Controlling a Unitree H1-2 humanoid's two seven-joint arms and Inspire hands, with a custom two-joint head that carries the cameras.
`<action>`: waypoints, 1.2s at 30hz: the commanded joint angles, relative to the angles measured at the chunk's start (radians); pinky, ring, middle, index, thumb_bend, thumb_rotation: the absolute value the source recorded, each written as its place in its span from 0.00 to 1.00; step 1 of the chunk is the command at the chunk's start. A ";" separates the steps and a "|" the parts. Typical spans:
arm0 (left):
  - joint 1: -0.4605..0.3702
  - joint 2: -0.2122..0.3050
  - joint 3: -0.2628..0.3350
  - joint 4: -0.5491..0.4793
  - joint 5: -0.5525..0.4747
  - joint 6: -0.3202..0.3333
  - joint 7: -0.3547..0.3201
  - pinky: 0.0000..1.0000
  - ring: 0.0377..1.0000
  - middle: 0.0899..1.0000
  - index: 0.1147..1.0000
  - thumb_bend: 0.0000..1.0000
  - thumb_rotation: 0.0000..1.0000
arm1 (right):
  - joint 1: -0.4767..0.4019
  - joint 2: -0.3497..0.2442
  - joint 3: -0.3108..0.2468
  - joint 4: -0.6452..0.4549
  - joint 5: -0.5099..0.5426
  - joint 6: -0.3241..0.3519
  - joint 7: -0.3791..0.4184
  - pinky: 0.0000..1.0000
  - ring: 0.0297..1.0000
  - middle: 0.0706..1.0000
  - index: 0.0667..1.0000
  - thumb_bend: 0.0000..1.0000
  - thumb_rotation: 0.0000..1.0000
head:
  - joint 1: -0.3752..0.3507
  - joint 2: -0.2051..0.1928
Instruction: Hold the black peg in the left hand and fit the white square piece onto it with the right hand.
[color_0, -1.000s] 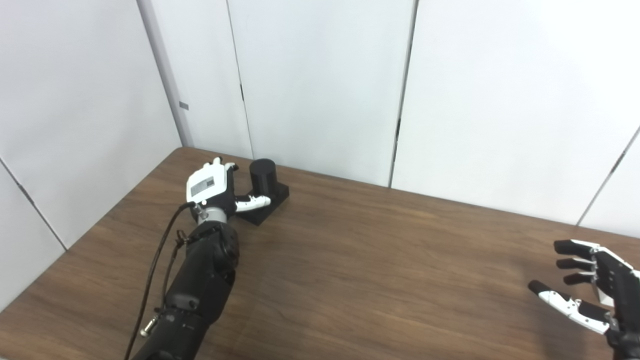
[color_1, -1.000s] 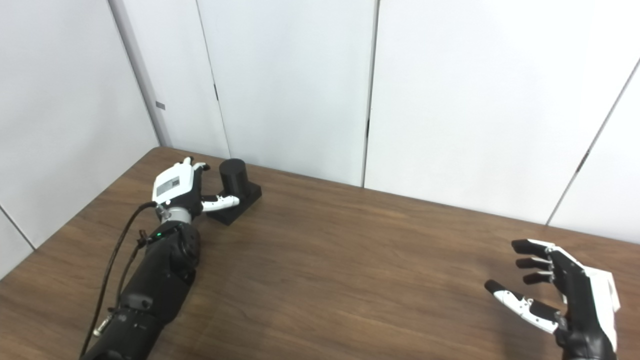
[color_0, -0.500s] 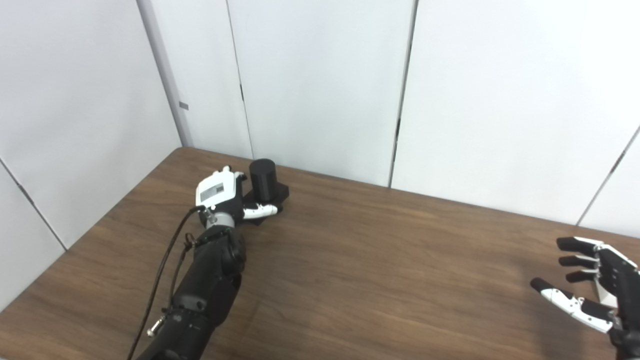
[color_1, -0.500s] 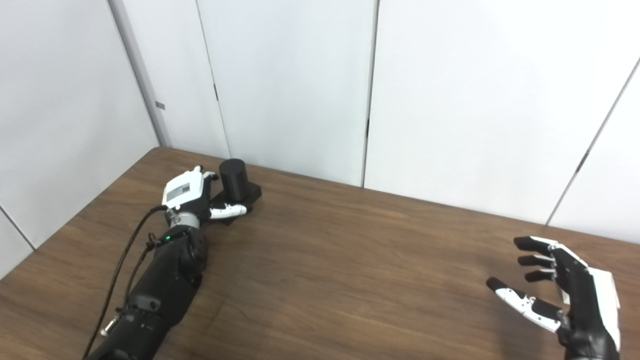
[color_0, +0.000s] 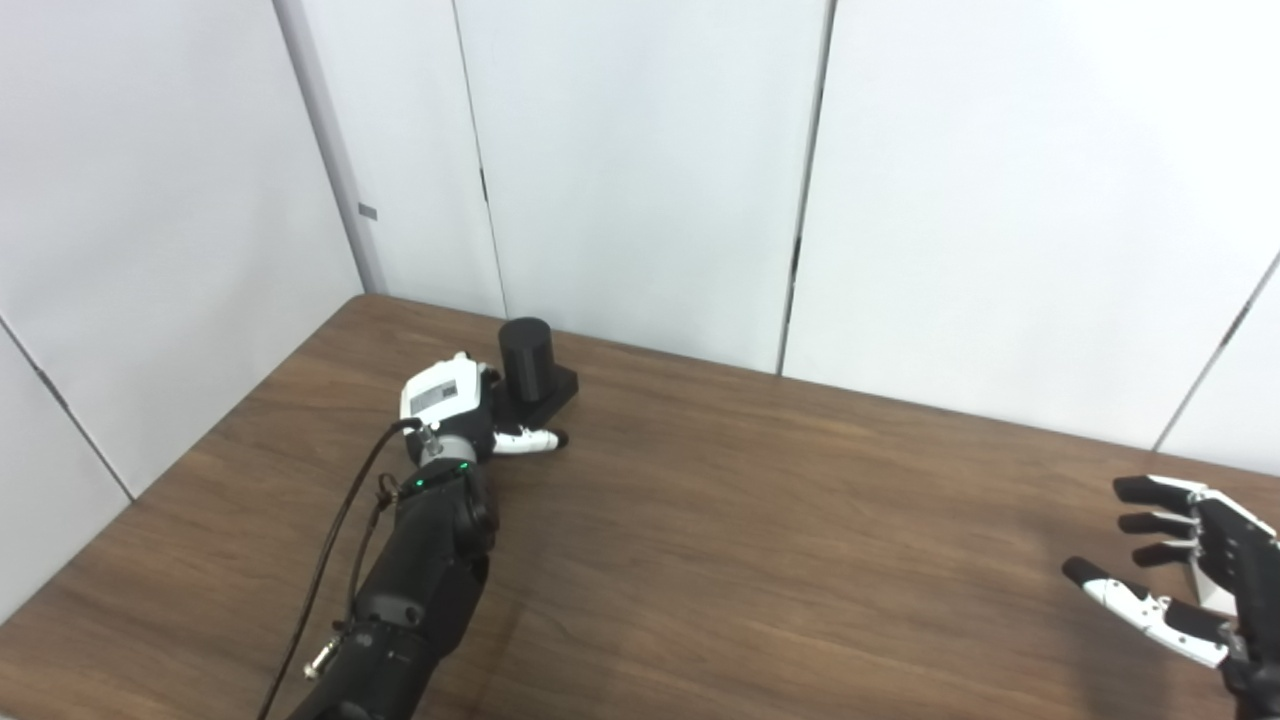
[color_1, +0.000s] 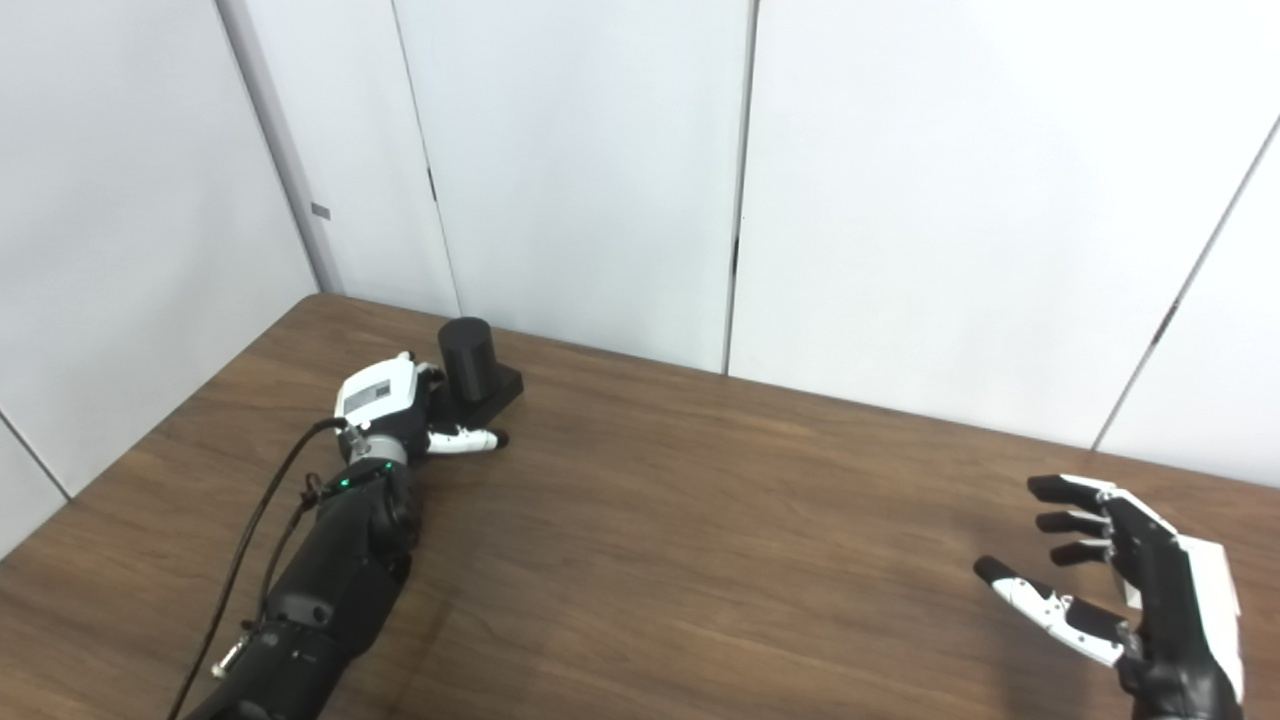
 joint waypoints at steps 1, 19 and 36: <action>-0.041 0.028 0.011 -0.012 0.023 0.002 0.023 1.00 1.00 1.00 0.80 1.00 0.54 | -0.025 -0.011 -0.009 -0.045 -0.001 -0.011 -0.005 0.51 0.62 0.67 0.62 0.53 0.00 | 0.001 0.001; 0.021 0.089 -0.056 -0.085 0.007 0.001 -0.079 1.00 0.97 0.83 0.42 0.53 0.09 | -0.026 -0.011 -0.012 -0.036 -0.018 -0.026 -0.012 0.46 0.56 0.63 0.45 0.50 0.11 | 0.011 0.020; 0.052 0.129 -0.221 -0.092 -0.155 -0.080 0.007 1.00 0.93 0.86 0.41 0.52 0.06 | -0.031 -0.007 -0.009 -0.047 -0.027 -0.014 -0.010 0.44 0.55 0.61 0.45 0.50 0.11 | -0.018 0.030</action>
